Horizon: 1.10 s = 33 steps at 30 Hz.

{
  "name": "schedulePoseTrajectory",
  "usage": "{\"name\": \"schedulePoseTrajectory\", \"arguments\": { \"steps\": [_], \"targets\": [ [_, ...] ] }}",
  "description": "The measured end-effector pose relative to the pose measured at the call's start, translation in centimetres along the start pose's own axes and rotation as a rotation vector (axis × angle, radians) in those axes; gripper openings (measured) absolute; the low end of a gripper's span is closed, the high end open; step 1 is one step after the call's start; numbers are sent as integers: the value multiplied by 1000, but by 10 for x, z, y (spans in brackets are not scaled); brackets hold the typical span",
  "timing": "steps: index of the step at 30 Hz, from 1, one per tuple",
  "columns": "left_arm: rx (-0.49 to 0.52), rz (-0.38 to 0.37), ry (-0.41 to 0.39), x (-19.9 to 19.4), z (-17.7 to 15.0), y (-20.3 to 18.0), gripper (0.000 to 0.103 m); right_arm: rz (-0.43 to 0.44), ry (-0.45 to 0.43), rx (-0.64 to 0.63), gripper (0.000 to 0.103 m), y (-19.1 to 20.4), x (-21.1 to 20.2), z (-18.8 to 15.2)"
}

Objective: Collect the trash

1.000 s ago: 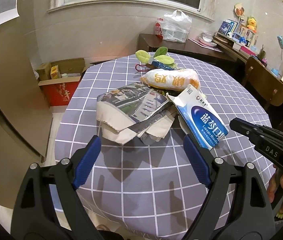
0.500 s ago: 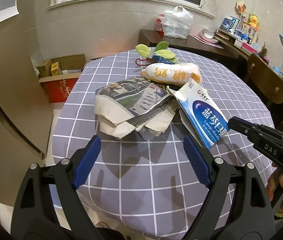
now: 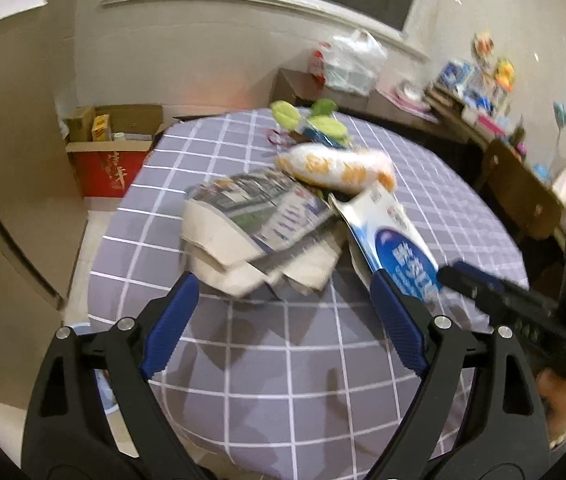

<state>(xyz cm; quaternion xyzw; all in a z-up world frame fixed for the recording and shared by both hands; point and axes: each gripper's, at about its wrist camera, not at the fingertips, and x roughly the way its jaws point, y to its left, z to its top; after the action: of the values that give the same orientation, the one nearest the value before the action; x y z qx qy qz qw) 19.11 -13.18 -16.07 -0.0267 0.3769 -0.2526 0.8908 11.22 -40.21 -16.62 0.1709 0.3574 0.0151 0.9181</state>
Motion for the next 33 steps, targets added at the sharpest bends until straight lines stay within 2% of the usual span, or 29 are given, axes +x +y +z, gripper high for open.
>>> {"name": "schedulePoseTrajectory", "arguments": {
  "steps": [2, 7, 8, 9, 10, 12, 14, 15, 16, 19, 26, 33],
  "targets": [
    [-51, -16, -12, -1, 4, 11, 86, -7, -1, -16, 55, 5, 3, 3],
    [-182, -58, 34, 21, 17, 33, 86, 7, 32, -39, 55, 14, 19, 12],
    [-204, -78, 42, 25, 18, 36, 86, 12, 40, -48, 54, 17, 23, 14],
    [-242, -130, 54, 32, 21, 40, 86, 14, 47, -53, 54, 18, 25, 16],
    [-268, -156, 60, 36, 21, 42, 86, 17, 54, -57, 47, 20, 28, 17],
    [-320, -185, 57, 45, 25, 48, 85, 19, 72, -57, 41, 22, 34, 19],
    [-333, -189, 62, 50, 28, 50, 70, 9, 77, -64, 27, 23, 37, 21],
    [-334, -193, 81, 55, 29, 50, 54, 9, 80, -66, 21, 24, 38, 20],
    [-336, -197, 88, 56, 29, 50, 40, 12, 81, -68, 21, 24, 38, 21],
    [-335, -219, 84, 56, 29, 51, 26, -6, 60, -82, 20, 26, 34, 20],
    [-284, -231, -24, 16, 28, 41, 16, -4, -15, -85, 20, 33, 7, 21],
    [-226, -211, -170, -42, 26, 26, 15, 6, -87, -80, 20, 44, -27, 29]
  ]
}}
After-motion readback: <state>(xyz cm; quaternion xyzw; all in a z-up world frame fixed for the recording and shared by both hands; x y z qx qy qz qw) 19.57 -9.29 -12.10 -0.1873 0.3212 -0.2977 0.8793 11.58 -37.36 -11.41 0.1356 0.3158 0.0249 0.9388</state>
